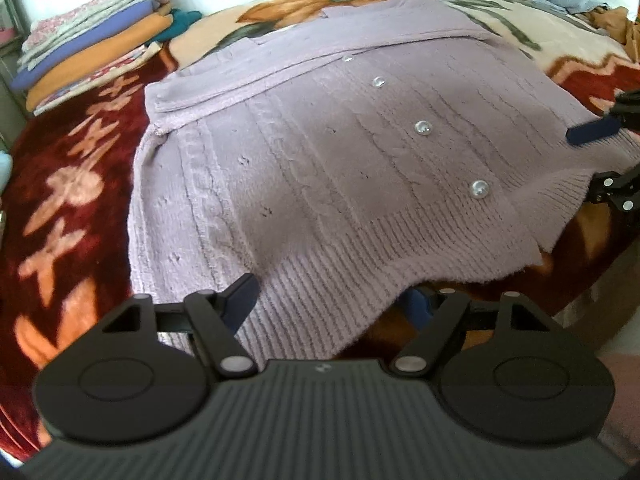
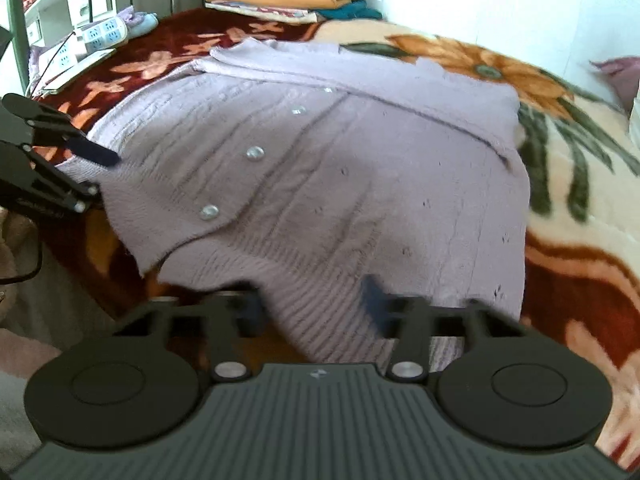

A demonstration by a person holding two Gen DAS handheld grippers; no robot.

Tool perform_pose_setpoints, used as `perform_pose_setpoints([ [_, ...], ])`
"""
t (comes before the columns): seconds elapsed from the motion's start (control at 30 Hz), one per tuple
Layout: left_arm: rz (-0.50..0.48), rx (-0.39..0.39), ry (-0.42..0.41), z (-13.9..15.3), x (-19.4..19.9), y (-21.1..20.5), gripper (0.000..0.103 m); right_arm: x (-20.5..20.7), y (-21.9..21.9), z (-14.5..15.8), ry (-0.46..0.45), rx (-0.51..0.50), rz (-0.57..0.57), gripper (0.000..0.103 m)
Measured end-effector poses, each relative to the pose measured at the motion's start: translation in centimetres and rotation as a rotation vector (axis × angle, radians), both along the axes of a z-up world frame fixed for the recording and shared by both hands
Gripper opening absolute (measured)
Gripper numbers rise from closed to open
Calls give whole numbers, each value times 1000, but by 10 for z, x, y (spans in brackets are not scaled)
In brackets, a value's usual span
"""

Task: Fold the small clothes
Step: 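Close both grippers on the ribbed hem of the lilac cardigan, then lift the hem with both grippers, fold it over toward the collar, open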

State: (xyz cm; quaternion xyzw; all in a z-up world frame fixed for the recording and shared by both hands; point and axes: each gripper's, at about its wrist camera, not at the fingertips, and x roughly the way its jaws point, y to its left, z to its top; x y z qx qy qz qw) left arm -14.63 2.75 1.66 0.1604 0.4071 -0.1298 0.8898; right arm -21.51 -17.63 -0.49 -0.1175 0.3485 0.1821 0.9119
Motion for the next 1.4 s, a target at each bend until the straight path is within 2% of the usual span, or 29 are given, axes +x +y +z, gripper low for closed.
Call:
perform_pose_setpoints([
  [0.03,-7,-20,5,1,1,0,54,0,0,2,-12,2,1,17],
  [0.1,-18,-45,8,5,2,-1,20,2,-2,6,-23,22,-4,10],
  [0.13,-26,-52,4,6,2,-1,14,1,-2,10,-39,22,-8,9],
  [0.2,-29,-69,-12,13,1,-2,11,0,-2,17,-75,19,-13,8],
  [0.53,28,-185,-178,60,8,8,9,20,-3,61,-240,55,-44,7],
  [1.03,76,-202,-379,116,82,10,9,116,5,121,-425,95,-115,6],
  [1.3,85,-170,-447,134,129,2,9,178,10,140,-451,85,-155,6],
  [1.4,113,-179,-432,136,155,-1,9,207,15,142,-447,75,-169,6],
])
